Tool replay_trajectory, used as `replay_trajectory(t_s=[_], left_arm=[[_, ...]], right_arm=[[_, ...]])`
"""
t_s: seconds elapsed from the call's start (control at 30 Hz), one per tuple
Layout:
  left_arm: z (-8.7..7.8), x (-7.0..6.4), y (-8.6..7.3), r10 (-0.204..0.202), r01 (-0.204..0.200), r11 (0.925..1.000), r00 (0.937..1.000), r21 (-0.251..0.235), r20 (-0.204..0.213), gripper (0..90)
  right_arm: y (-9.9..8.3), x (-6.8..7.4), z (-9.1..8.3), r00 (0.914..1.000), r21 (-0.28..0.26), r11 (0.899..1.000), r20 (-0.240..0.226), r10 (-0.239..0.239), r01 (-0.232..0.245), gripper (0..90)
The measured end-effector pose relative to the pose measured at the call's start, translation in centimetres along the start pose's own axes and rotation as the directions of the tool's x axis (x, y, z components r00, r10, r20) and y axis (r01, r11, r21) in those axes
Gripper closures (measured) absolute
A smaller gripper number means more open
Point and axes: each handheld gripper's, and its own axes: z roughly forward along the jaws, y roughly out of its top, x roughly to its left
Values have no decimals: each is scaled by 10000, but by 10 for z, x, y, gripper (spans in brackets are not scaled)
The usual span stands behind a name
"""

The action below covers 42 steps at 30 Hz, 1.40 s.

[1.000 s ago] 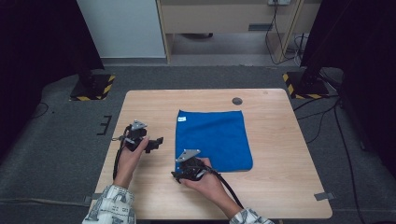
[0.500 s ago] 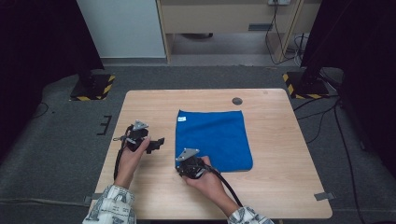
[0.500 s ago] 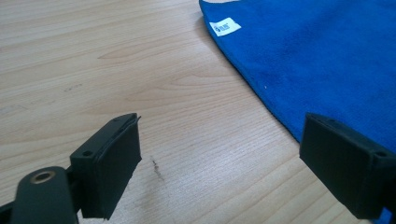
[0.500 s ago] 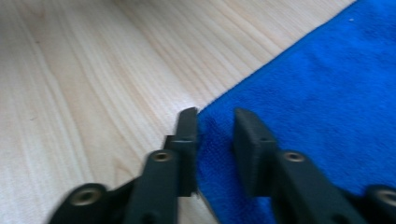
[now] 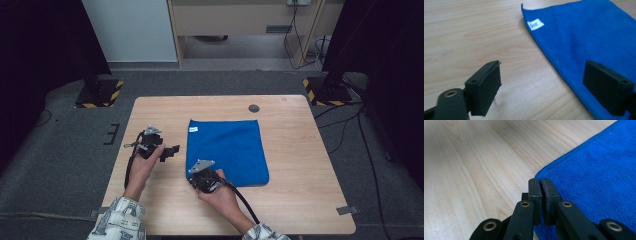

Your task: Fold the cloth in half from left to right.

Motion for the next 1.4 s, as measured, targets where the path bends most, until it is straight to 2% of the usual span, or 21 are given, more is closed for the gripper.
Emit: replay_trajectory(t_s=[0.03, 0.07, 0.1, 0.17, 0.2, 0.23, 0.37, 0.53, 0.73, 0.77, 0.87, 0.9, 0.97, 1.0, 1.13, 1.3, 1.37, 1.4], left_arm=[[4, 0, 5, 272, -273, 9996, 9996, -97, -97, 159], [4, 0, 5, 272, -273, 9996, 9996, -97, -97, 171], [7, 0, 8, 485, -486, 9987, 9988, -134, -94, 181], [15, 1, 16, 541, -541, 9985, 9985, -105, 63, 193], [15, 1, 16, 541, -541, 9985, 9985, -105, 63, 201], [22, 3, 20, 678, -678, 9977, 9977, -1, -36, 213], [34, 8, 24, 650, -649, 9978, 9979, 136, -63, 254], [51, 16, 28, 710, -708, 9967, 9975, 394, -33, 311], [61, 17, 30, 783, -781, 9967, 9969, 202, -91, 356], [63, 17, 31, 842, -838, 9957, 9964, 401, -71, 364], [69, 17, 37, 1118, -1103, 9927, 9933, 493, -293, 402], [70, 18, 38, 1169, -1155, 9926, 9924, 374, -388, 411], [72, 19, 38, 1092, -1080, 9938, 9926, 261, -527, 449], [74, 19, 39, 1121, -1089, 9926, 9918, 539, -609, 457], [80, 19, 42, 1055, -1017, 9927, 9927, 653, -581, 477], [87, 21, 40, 1113, -1049, 9907, 9912, 870, -718, 505], [87, 23, 40, 1129, -1051, 9908, 9893, 851, -925, 552], [87, 23, 40, 1035, -967, 9923, 9905, 773, -904, 573]], right_arm=[[0, 3, 0, 9999, -79, 9999, -107, 84, -85, 872], [0, 3, 0, 9999, -79, 9999, -107, 84, -85, 872], [1, 9, 0, 9996, -134, 9998, -243, 115, -118, 872], [1, 14, 0, 9992, -152, 9998, -369, 122, -128, 872], [1, 14, 0, 9992, -152, 9998, -369, 122, -128, 872], [2, 19, 1, 9985, -128, 9997, -512, 185, -192, 872], [4, 27, 3, 9978, -122, 9999, -649, 103, -111, 871], [5, 37, 7, 9969, -171, 9995, -740, 266, -279, 871], [3, 38, 8, 9963, -323, 9986, -754, 402, -428, 871], [3, 38, 9, 9964, -308, 9987, -751, 392, -416, 871], [3, 39, 7, 9963, -330, 9990, -807, 280, -307, 871], [3, 40, 6, 9963, -348, 9990, -819, 260, -289, 871], [3, 41, 5, 9964, -332, 9992, -824, 203, -231, 871], [3, 42, 4, 9967, -330, 9993, -802, 150, -177, 870], [3, 46, 3, 9969, -345, 9994, -784, -31, 4, 870], [3, 46, 2, 9967, -415, 9991, -808, 59, -93, 870], [3, 45, 1, 9962, -411, 9991, -870, 64, -100, 869], [3, 45, 1, 9962, -424, 9990, -863, 95, -132, 869]])
